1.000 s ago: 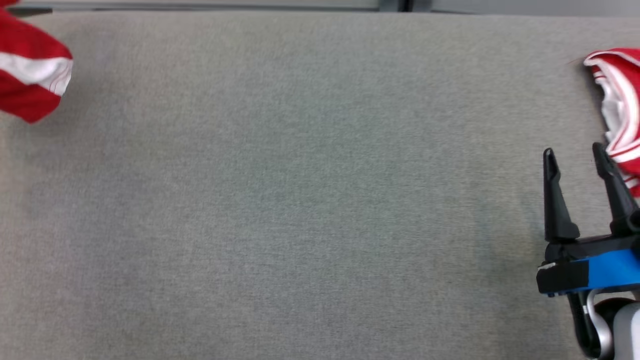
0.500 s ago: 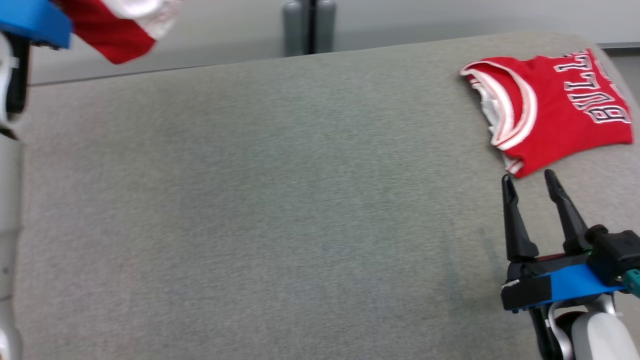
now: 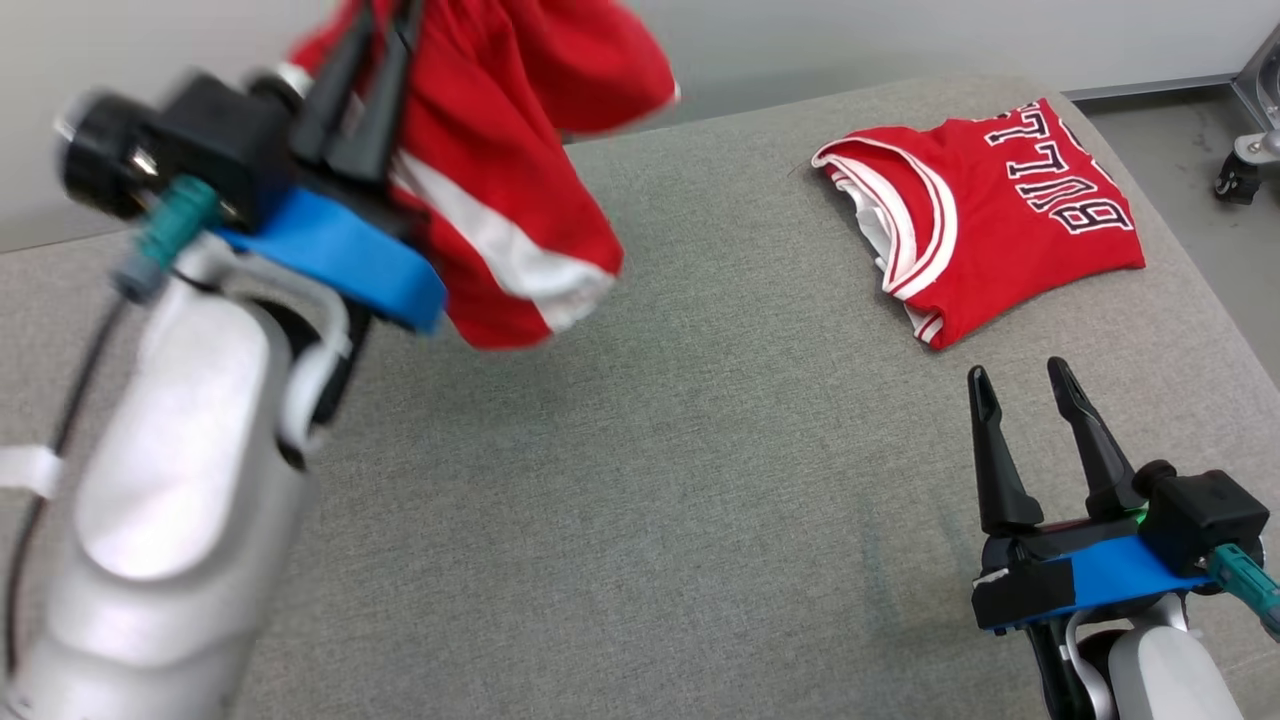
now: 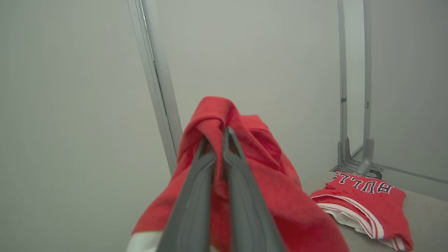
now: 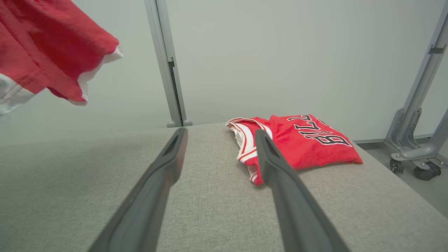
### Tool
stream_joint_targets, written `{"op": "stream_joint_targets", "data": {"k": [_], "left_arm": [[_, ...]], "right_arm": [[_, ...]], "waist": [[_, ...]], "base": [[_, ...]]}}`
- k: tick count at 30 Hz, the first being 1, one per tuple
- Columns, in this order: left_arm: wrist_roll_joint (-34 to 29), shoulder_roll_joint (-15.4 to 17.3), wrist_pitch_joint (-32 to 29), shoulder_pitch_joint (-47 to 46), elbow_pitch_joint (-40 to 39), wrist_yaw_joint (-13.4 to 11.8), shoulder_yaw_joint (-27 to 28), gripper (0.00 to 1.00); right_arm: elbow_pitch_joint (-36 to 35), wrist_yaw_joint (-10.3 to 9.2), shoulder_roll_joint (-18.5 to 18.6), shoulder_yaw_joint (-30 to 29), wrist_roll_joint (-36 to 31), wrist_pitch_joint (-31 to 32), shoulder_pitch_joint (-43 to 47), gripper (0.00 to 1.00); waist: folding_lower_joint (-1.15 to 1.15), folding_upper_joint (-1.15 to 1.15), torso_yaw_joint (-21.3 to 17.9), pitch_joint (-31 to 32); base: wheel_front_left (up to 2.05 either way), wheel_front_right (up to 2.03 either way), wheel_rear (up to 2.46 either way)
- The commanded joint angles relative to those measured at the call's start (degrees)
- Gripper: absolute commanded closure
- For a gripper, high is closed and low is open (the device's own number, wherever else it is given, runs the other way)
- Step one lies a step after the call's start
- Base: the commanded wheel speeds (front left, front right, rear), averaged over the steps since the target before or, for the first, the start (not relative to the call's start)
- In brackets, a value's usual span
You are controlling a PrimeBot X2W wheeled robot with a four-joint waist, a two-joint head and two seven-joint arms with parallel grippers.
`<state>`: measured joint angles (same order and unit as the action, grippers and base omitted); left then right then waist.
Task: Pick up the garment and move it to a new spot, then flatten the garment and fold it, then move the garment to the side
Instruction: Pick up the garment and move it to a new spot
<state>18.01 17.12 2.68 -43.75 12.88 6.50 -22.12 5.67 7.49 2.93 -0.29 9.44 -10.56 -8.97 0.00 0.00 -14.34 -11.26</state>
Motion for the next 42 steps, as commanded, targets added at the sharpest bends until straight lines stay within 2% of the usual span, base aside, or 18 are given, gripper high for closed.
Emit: {"op": "stream_joint_targets", "data": {"k": [1, 9, 15, 16, 17, 18, 22, 27, 36, 42], "left_arm": [[0.4, -0.6, 0.4, 1.7, 0.5, -0.4, -0.5, 1.00], [2.4, -4.7, 3.0, 12.7, 7.3, -0.1, -5.5, 1.00], [3.2, -8.5, 5.6, 17.1, 14.8, 0.4, -10.0, 1.00], [3.1, -9.0, 5.9, 17.4, 16.1, 0.5, -10.7, 0.91], [3.1, -9.3, 6.3, 17.6, 17.3, 0.4, -11.2, 0.06], [3.1, -9.6, 6.8, 17.5, 18.1, 0.5, -11.5, 0.00], [3.4, -10.6, 9.5, 16.2, 19.8, 0.5, -11.7, 0.00], [3.5, -10.0, 11.7, 16.0, 18.0, -1.1, -9.6, 0.00], [4.6, -4.5, 12.5, 21.6, 12.1, -6.5, -1.8, 0.00], [4.5, -1.4, 12.6, 28.1, 6.2, -8.9, 4.3, 0.00]], "right_arm": [[0.2, 0.01, 0.0, 0.1, 0.2, -0.2, -0.3, 0.00], [1.4, 0.01, 0.0, 0.6, 0.6, -0.6, 0.1, 0.00], [2.0, 0.01, 0.0, 0.9, 0.5, -0.6, 0.0, 0.00], [2.1, 0.01, 0.0, 1.0, 0.5, -0.6, -0.1, 0.00], [2.2, 0.01, 0.0, 1.2, 0.5, -0.5, -0.1, 0.00], [2.3, 0.01, 0.0, 1.3, 0.5, -0.5, -0.2, 0.00], [2.8, 0.01, 0.0, 1.0, 0.4, -0.7, 0.4, 0.00], [3.2, 0.01, 0.0, 0.2, 0.4, -0.7, 1.6, 0.00], [3.6, 0.01, 0.0, -0.1, 0.8, -0.5, 3.6, 0.00], [3.6, 0.01, 0.0, -1.1, 0.5, -0.2, 4.5, 0.00]], "waist": [[0.00, 0.00, 0.0, 0.2], [0.00, 0.00, 0.8, 1.1], [0.00, 0.00, 1.8, 1.6], [0.00, 0.00, 1.8, 1.7], [0.00, 0.00, 1.9, 1.8], [0.00, 0.00, 2.0, 1.9], [0.00, 0.00, 2.7, 2.8], [0.00, 0.00, 4.5, 4.5], [0.00, 0.00, 9.1, 7.5], [0.00, 0.00, 13.1, 9.2]], "base": [[0.00, 0.00, 0.00], [0.00, 0.00, 0.00], [0.00, 0.00, 0.00], [0.00, 0.00, 0.00], [0.00, 0.00, 0.00], [0.00, 0.00, 0.00], [0.00, 0.00, 0.00], [0.00, 0.00, 0.00], [0.00, 0.00, 0.00], [0.00, 0.00, 0.00]]}}
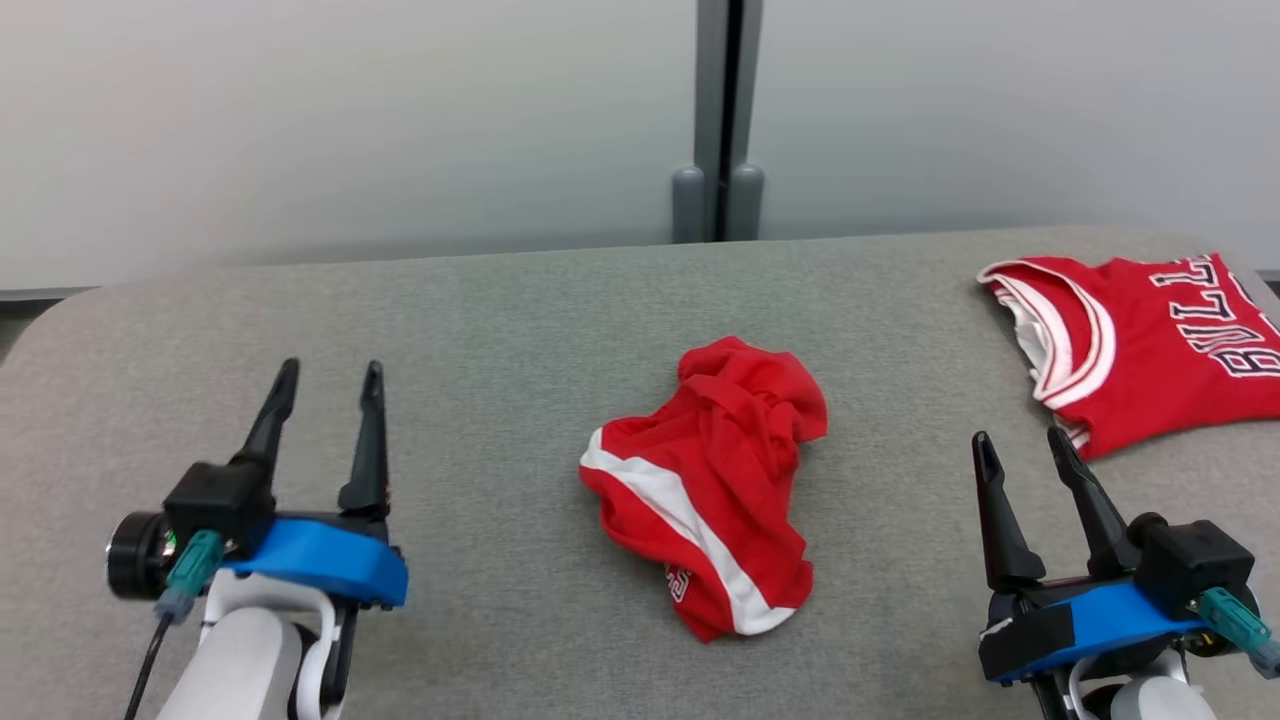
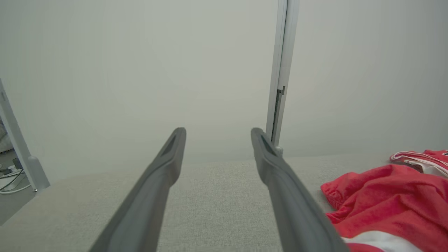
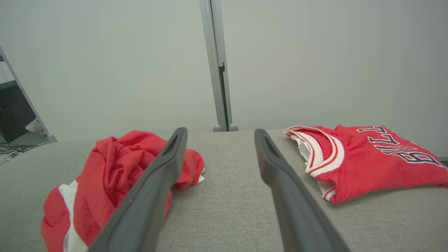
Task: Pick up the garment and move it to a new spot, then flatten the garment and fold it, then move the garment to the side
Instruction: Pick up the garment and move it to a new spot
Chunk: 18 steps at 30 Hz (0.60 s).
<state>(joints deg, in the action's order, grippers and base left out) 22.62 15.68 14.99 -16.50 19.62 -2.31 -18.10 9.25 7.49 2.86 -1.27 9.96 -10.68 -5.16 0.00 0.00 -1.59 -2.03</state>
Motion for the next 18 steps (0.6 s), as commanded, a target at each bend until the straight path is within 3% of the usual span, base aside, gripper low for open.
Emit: {"op": "stream_joint_targets", "data": {"k": [1, 18], "left_arm": [[0.1, 0.2, 0.2, 1.9, -1.5, -0.1, 1.0, 0.00], [-1.9, 0.4, 0.3, 14.0, -6.7, -1.0, 5.9, 0.00]], "right_arm": [[0.0, 0.01, 0.1, -0.2, -0.1, 0.1, 0.8, 0.00], [-0.3, 0.01, 0.1, -1.4, -0.8, 1.5, 4.1, 0.00]], "waist": [[0.00, 0.00, 0.8, 0.1], [0.00, 0.00, 3.9, 2.9]], "base": [[0.00, 0.00, 0.00], [0.00, 0.00, 0.00]]}}
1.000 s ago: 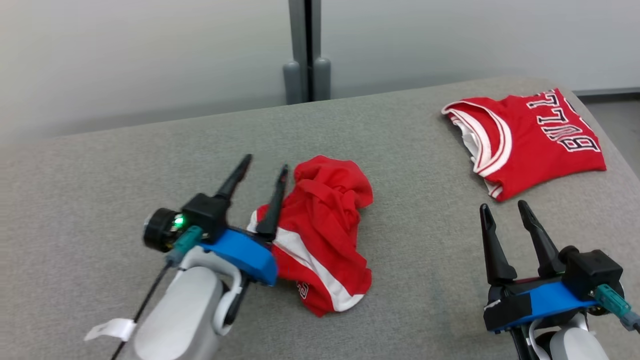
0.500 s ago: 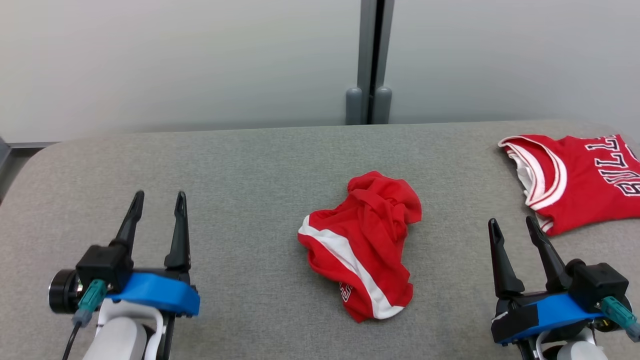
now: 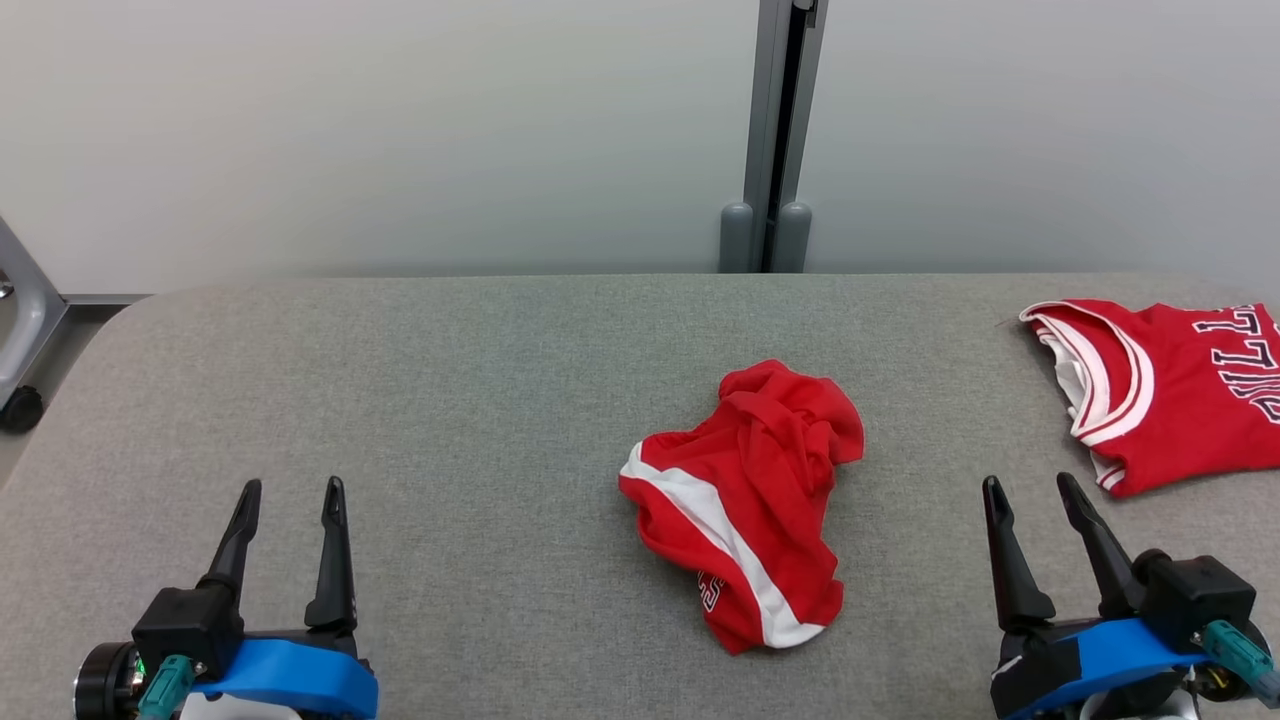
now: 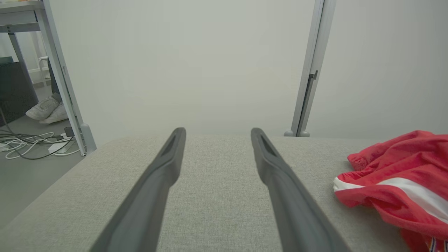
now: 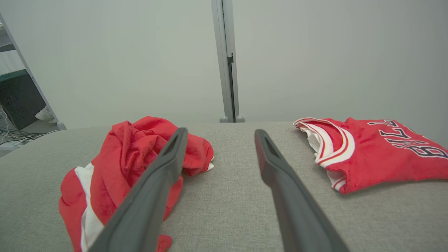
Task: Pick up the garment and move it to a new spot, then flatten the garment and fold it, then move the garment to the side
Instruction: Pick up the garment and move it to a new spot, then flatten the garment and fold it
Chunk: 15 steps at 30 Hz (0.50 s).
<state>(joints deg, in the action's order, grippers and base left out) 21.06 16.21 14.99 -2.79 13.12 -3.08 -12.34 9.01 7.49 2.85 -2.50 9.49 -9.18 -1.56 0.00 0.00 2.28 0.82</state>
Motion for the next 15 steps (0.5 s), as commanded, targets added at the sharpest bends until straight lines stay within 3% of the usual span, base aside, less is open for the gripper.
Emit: {"op": "stream_joint_targets", "data": {"k": [1, 15], "left_arm": [[-0.4, -0.2, 0.3, 0.5, -0.3, -0.2, 0.3, 0.00], [-1.6, -0.9, 0.3, 1.3, -0.3, 0.3, 1.8, 0.00]], "right_arm": [[0.0, 0.01, 0.1, -0.3, -0.3, 0.1, 0.8, 0.00], [0.3, 0.01, 0.1, -0.3, 0.2, 0.3, 1.4, 0.00]], "waist": [[0.00, 0.00, 0.1, 0.1], [0.00, 0.00, -0.2, 0.3]], "base": [[0.00, 0.00, 0.00], [0.00, 0.00, 0.00]]}}
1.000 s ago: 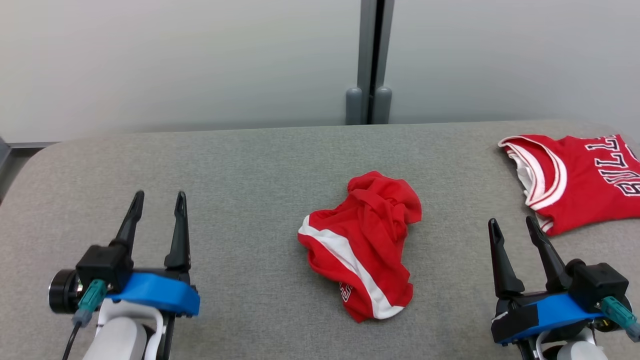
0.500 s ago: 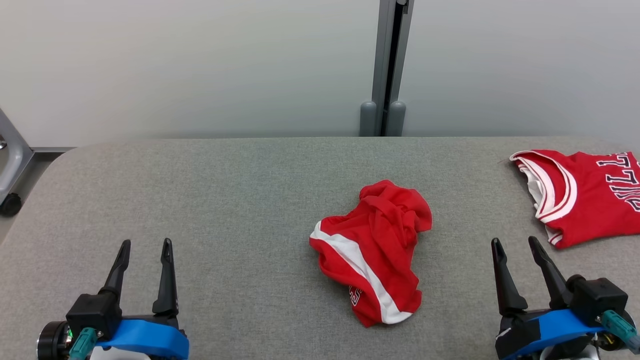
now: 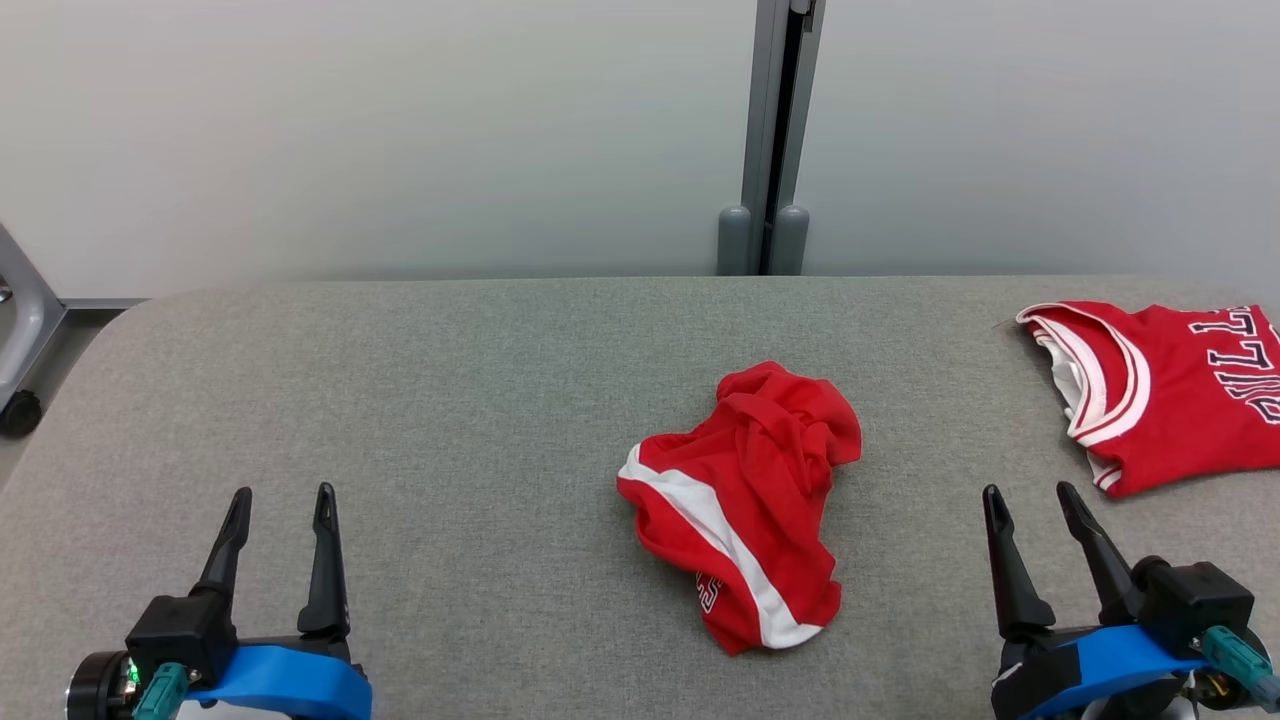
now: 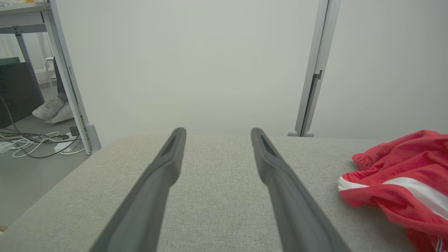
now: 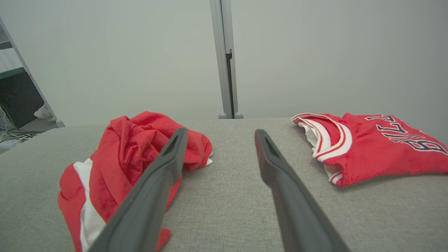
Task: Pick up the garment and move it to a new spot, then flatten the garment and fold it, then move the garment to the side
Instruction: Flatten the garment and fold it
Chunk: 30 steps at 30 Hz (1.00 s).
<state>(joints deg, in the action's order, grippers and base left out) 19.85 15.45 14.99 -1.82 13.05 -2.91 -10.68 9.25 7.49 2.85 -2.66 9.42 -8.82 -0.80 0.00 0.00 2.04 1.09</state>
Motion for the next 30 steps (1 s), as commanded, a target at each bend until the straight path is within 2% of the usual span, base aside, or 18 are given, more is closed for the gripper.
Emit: {"op": "stream_joint_targets", "data": {"k": [1, 13, 19, 30], "left_arm": [[-0.3, -0.2, 0.3, 0.4, -0.2, 0.2, 0.2, 0.00], [-0.9, -0.6, 0.3, 0.1, 0.4, 0.8, 0.9, 0.00], [-1.3, -0.9, 0.3, -4.3, 1.5, 1.6, 0.4, 0.00], [-2.6, -0.8, -4.0, -20.8, 7.5, 7.1, -4.7, 0.00]], "right_arm": [[0.1, 0.01, 0.1, -0.1, 0.2, -0.1, 0.6, 0.00], [0.4, 0.01, 0.1, 0.1, 0.2, -0.2, 0.3, 0.00], [0.6, 0.01, 0.1, 0.8, 0.1, 0.0, -0.7, 0.00], [0.0, 0.01, 0.1, 1.5, -0.2, -0.3, -3.3, 0.00]], "waist": [[0.00, 0.00, 0.0, 0.0], [0.00, 0.00, -0.3, -0.2], [0.00, 0.00, -1.5, -0.8], [0.00, 0.00, -7.6, -5.5]], "base": [[0.00, 0.00, 0.00], [0.00, 0.00, 0.00], [0.00, 0.00, 0.00], [0.00, 0.00, 0.00]]}}
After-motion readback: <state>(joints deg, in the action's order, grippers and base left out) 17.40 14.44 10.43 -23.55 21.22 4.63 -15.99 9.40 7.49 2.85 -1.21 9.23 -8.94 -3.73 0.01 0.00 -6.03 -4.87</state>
